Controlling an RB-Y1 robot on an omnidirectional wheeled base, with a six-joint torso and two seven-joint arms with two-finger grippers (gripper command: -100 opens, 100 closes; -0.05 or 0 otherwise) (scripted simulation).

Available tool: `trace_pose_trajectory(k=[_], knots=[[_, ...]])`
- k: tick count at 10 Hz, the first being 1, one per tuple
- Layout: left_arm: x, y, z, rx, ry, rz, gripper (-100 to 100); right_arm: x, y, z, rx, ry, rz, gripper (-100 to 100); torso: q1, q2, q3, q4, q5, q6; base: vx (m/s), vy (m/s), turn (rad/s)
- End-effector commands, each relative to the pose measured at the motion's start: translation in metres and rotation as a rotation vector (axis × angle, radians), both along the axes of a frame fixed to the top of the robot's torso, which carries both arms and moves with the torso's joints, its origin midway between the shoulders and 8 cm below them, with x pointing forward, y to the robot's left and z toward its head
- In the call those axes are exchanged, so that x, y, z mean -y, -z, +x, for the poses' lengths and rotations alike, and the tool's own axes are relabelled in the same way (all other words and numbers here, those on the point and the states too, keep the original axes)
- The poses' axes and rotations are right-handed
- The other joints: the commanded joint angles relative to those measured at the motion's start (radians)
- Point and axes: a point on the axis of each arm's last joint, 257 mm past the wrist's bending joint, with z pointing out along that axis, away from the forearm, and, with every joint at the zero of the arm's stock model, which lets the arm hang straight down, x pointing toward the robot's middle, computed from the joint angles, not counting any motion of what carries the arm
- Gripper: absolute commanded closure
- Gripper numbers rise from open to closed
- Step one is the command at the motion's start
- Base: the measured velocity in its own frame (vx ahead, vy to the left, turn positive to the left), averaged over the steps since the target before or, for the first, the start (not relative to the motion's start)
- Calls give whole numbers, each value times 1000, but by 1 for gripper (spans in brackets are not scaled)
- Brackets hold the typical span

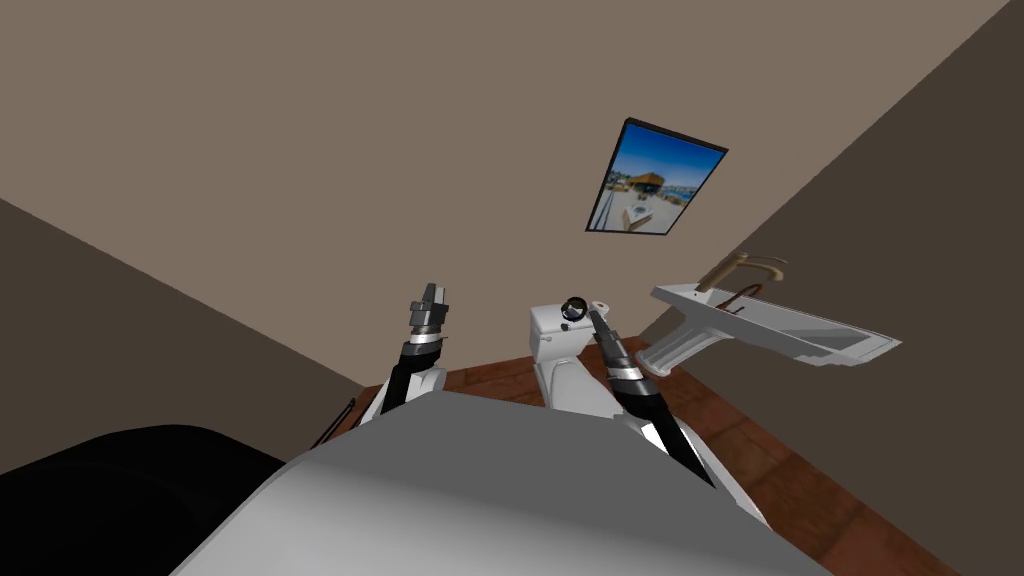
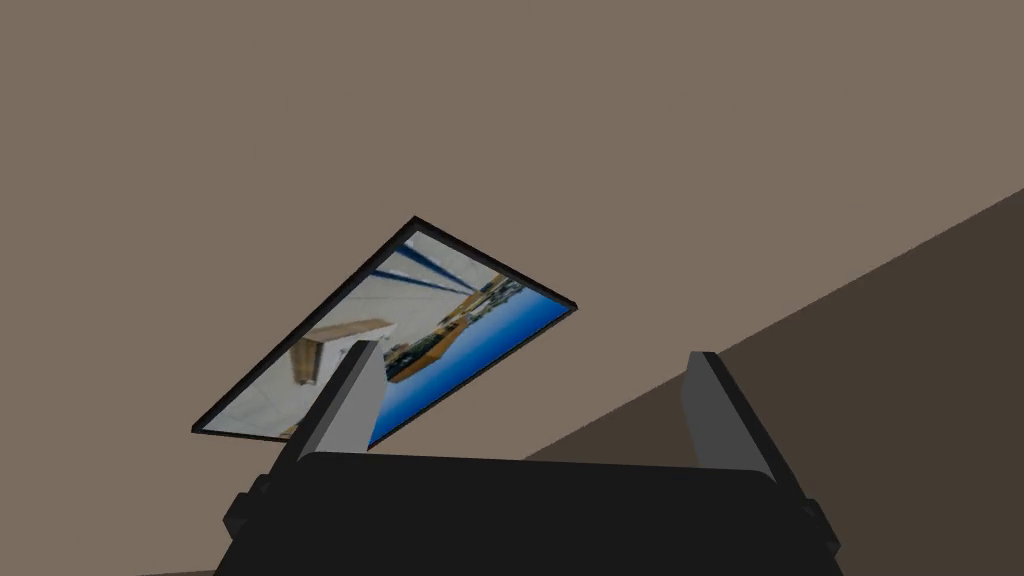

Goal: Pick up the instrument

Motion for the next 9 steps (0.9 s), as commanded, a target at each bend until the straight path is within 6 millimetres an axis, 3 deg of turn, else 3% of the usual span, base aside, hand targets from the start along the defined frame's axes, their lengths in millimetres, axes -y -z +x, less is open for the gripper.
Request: trace_pose_trajectory(k=[1,2,3,4,5,6,7,8,9], knots=[[0,0,0,0,0,0,0,3,20,1,-37,12,-94,-100,0,0,0,0,0,0,18,-6,101],[0,0,0,0,0,0,0,3,20,1,-32,21,-113,-100,0,0,0,0,0,0,15,-7,53],[0,0,0,0,0,0,0,6,38,1,-67,27,-187,-100,0,0,0,0,0,0,15,-2,100],[0,0,0,0,0,0,0,6,38,1,-62,35,-209,-100,0,0,0,0,0,0,14,-2,53],[0,0,0,0,0,0,0,11,55,0,-96,41,-283,-100,0,0,0,0,0,0,23,3,109],[0,0,0,0,0,0,0,11,56,0,-90,48,-308,-100,0,-1,0,0,0,0,21,-4,45],[0,0,0,0,0,0,0,16,74,-2,-127,47,-381,-100,0,-1,0,0,0,0,23,2,101],[0,0,0,0,0,0,0,16,74,-2,-118,58,-408,-100,1,-1,0,0,0,0,22,2,51],[0,0,0,0,0,0,0,23,92,-4,-154,57,-483,-100,1,-1,0,0,0,0,31,7,85]])
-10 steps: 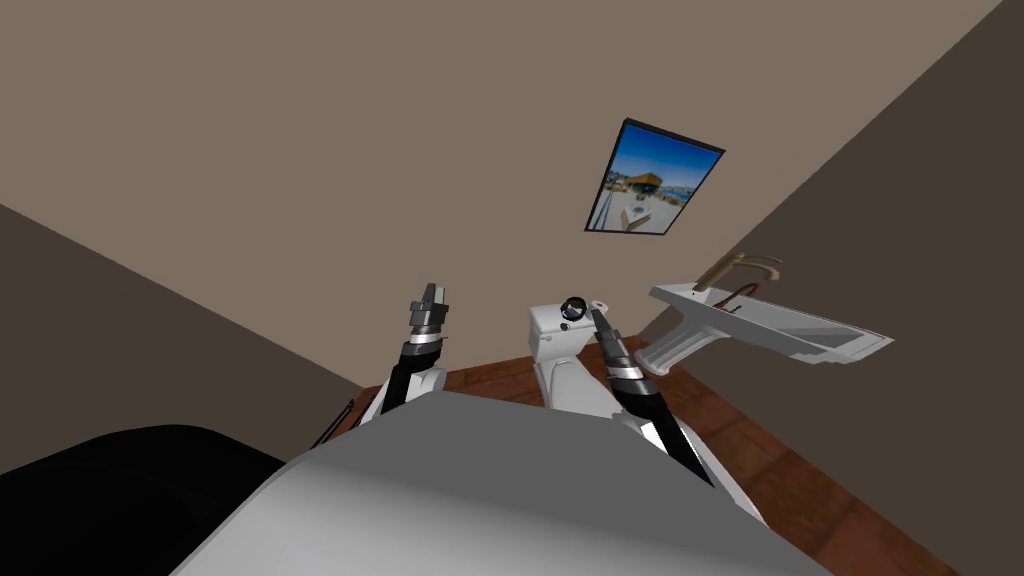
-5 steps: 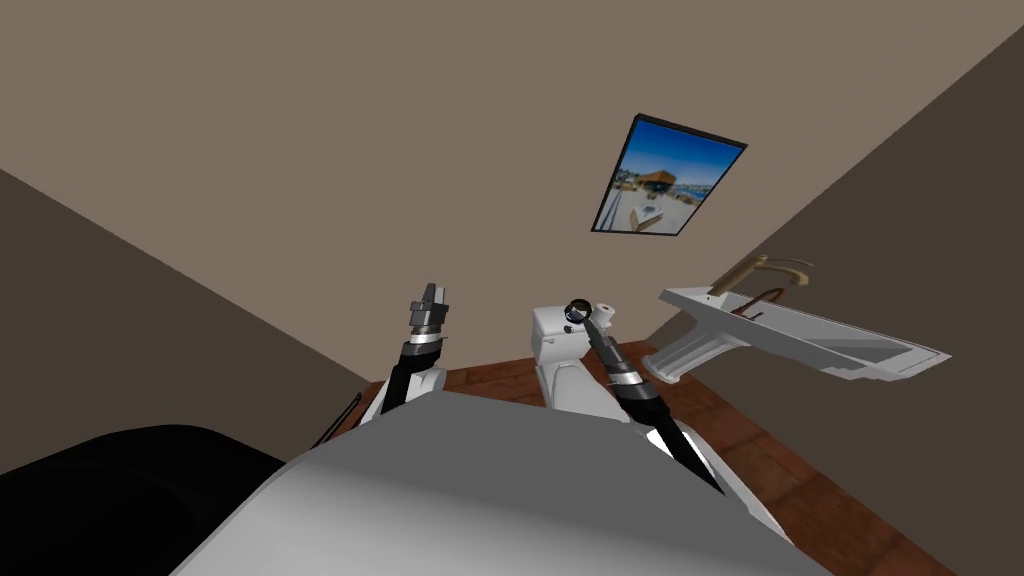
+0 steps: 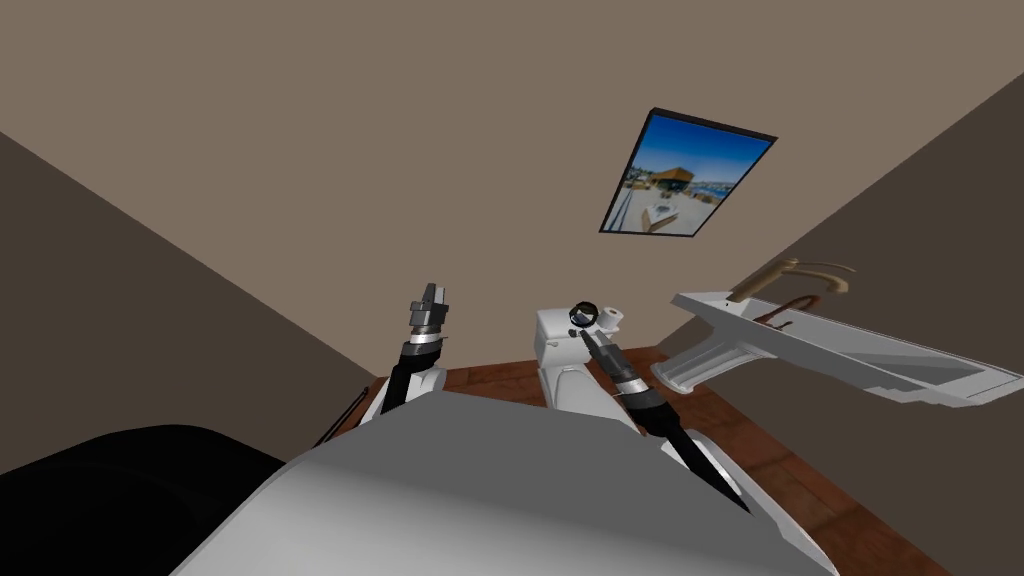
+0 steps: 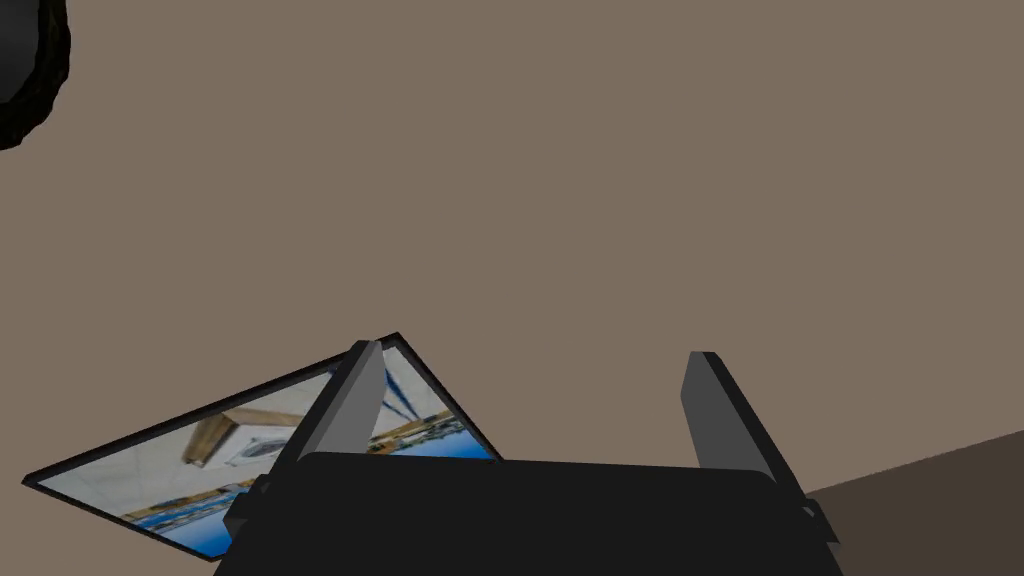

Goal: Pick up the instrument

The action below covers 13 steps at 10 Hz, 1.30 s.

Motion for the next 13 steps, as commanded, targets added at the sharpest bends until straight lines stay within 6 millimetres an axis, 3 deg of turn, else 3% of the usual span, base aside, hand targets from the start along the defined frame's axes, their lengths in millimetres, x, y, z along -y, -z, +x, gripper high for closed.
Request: trace_pose_trajectory(k=[1,2,3,4,5,6,7,8,9,10,13], knots=[[0,0,0,0,0,0,0,2,11,-1,-9,7,-66,-100,0,0,0,0,0,0,25,4,60],[0,0,0,0,0,0,0,2,11,-1,-7,9,-73,-100,0,0,0,0,0,0,9,1,0],[0,0,0,0,0,0,0,10,30,-4,-41,10,-158,-100,0,1,1,0,0,0,20,7,104],[0,0,0,0,0,0,0,10,30,-4,-34,14,-177,-100,0,1,0,0,0,0,23,5,48],[0,0,0,0,0,0,0,20,48,-9,-68,14,-257,-100,0,1,0,0,0,0,33,13,83],[0,0,0,0,0,0,0,20,48,-9,-61,15,-282,-100,0,0,0,0,0,0,36,10,54],[0,0,0,0,0,0,0,30,66,-14,-98,9,-359,-100,1,0,0,0,0,0,49,18,85],[0,0,0,0,0,0,0,30,66,-14,-87,13,-388,-100,1,-1,-1,0,0,0,38,15,45],[0,0,0,0,0,0,0,42,83,-21,-122,6,-465,-100,1,-1,0,0,0,0,43,18,89],[0,0,0,0,0,0,0,42,83,-21,-112,7,-495,-100,1,-1,0,0,0,0,39,15,43],[0,0,0,0,0,0,0,68,115,-36,-172,-17,-677,-100,1,-1,-1,0,0,0,49,22,66]])
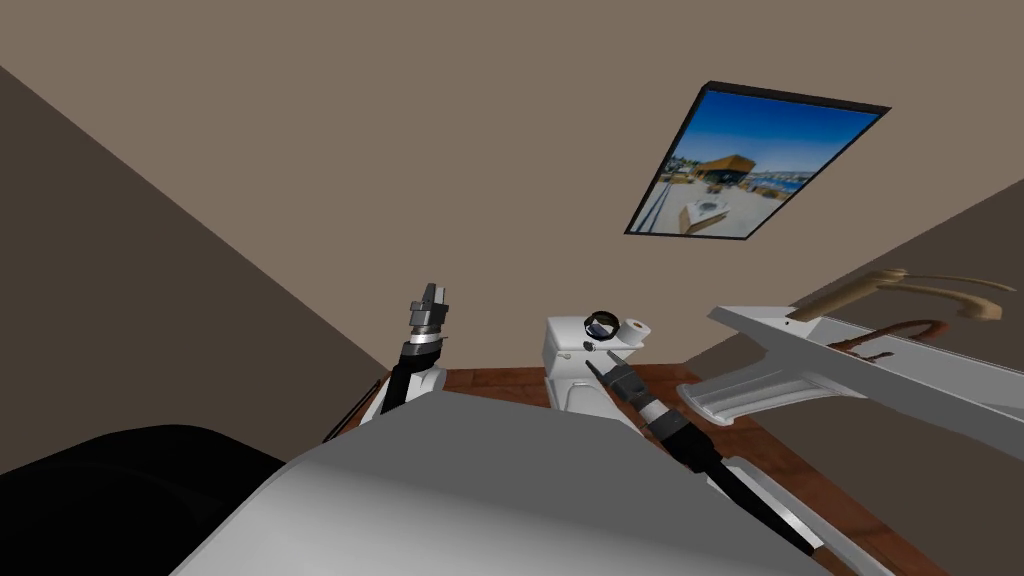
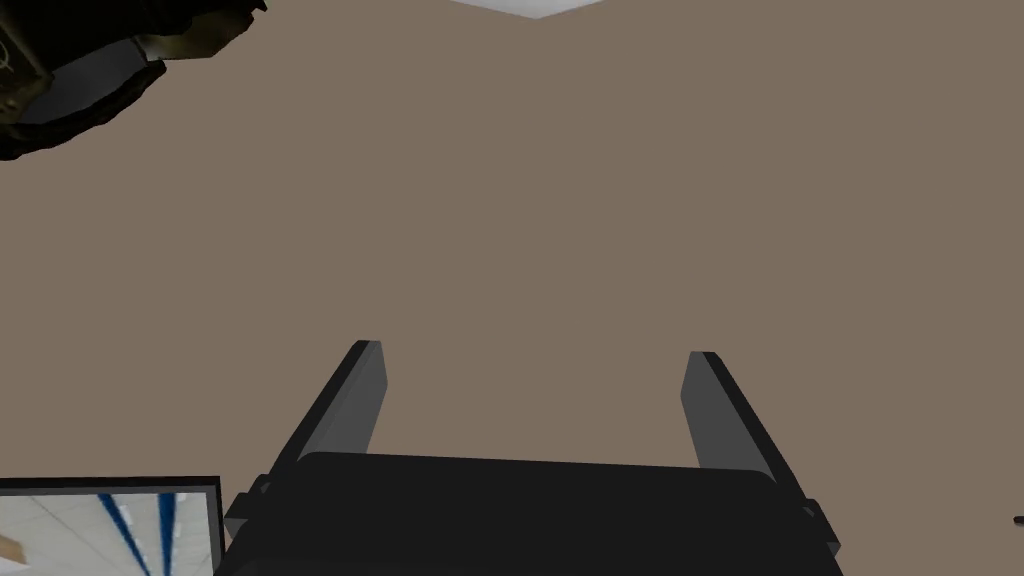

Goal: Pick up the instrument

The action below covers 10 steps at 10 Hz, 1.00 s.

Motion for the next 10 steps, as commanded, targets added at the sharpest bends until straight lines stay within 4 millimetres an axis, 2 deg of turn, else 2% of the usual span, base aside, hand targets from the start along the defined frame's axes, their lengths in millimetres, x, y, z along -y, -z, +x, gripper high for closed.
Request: trace_pose_trajectory(k=[1,2,3,4,5,6,7,8,9,10], knots=[[0,0,0,0,0,0,0,8,10,-4,-8,-9,-71,-100,0,0,0,0,0,0,41,23,41],[0,0,0,0,0,0,0,8,10,-4,-5,-10,-77,-100,0,0,0,0,0,0,21,5,-3],[0,0,0,0,0,0,0,22,25,-12,-39,-23,-163,-100,-1,1,1,0,0,0,40,22,71],[0,0,0,0,0,0,0,22,25,-12,-32,-27,-181,-100,-1,1,0,0,0,0,47,20,36],[0,0,0,0,0,0,0,37,38,-22,-68,-42,-259,-100,0,0,0,0,0,0,64,41,66],[0,0,0,0,0,0,0,37,38,-22,-59,-48,-283,-100,1,-1,0,0,0,0,55,31,28],[0,0,0,0,0,0,0,52,50,-31,-94,-66,-360,-100,0,0,0,0,0,0,69,34,74],[0,0,0,0,0,0,0,52,50,-31,-86,-72,-382,-100,0,-1,-1,0,0,0,60,26,27],[0,0,0,0,0,0,0,68,61,-41,-119,-93,-459,-100,0,-1,0,0,0,0,75,25,43],[0,0,0,0,0,0,0,68,61,-41,-112,-99,-478,-100,0,-1,-1,0,0,0,62,18,27]])
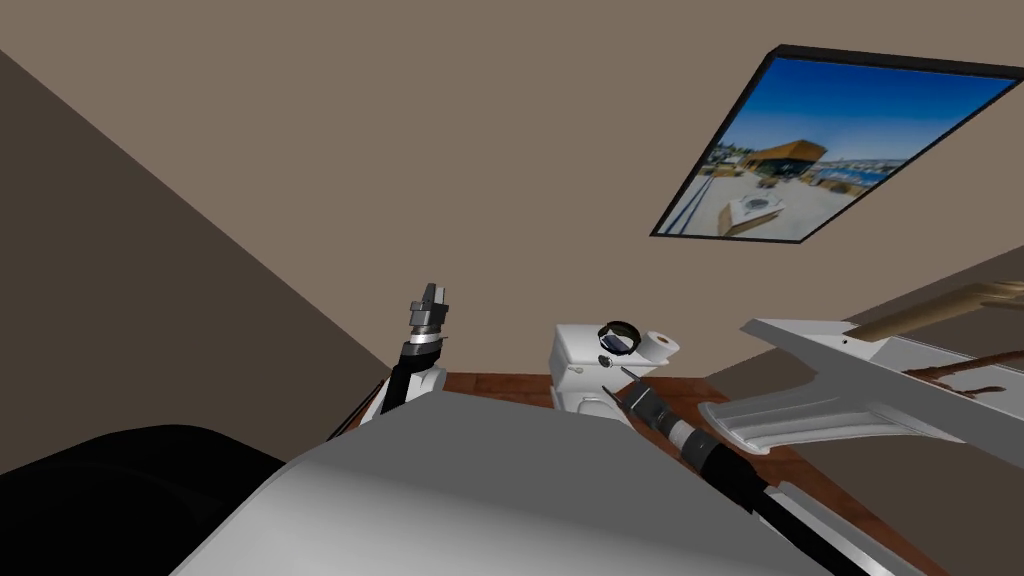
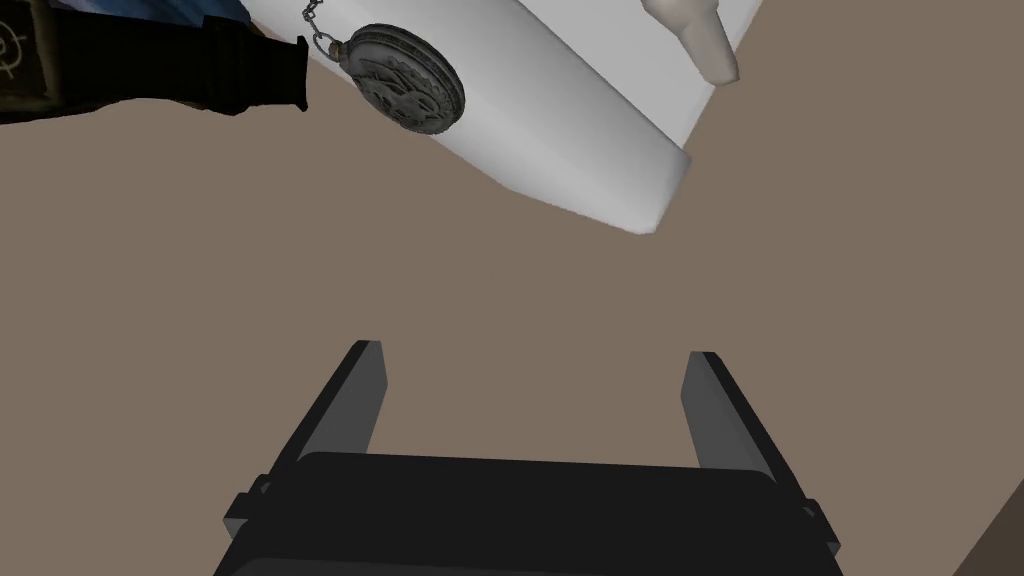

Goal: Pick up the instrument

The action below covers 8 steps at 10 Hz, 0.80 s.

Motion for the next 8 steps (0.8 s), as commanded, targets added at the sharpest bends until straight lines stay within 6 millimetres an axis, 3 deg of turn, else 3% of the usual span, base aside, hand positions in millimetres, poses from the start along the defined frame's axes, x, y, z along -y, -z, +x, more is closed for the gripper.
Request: trace_pose_trajectory(k=[1,2,3,4,7,8], knots=[[0,0,0,0,0,0,0,20,10,-10,-33,-29,-102,-100,0,0,0,0,0,0,76,30,60],[0,0,0,0,0,0,0,20,10,-10,-29,-36,-115,-100,0,-1,0,0,0,0,64,39,25],[0,0,0,0,0,0,0,36,18,-20,-59,-60,-193,-100,1,0,0,0,0,0,66,50,35],[0,0,0,0,0,0,0,36,18,-20,-56,-66,-203,-100,2,0,0,0,0,0,57,44,19],[0,0,0,0,0,0,0,67,30,-40,-111,-126,-360,-100,1,0,0,0,0,0,74,37,31],[0,0,0,0,0,0,0,67,30,-40,-109,-129,-365,-100,1,-1,0,0,0,0,63,32,17]])
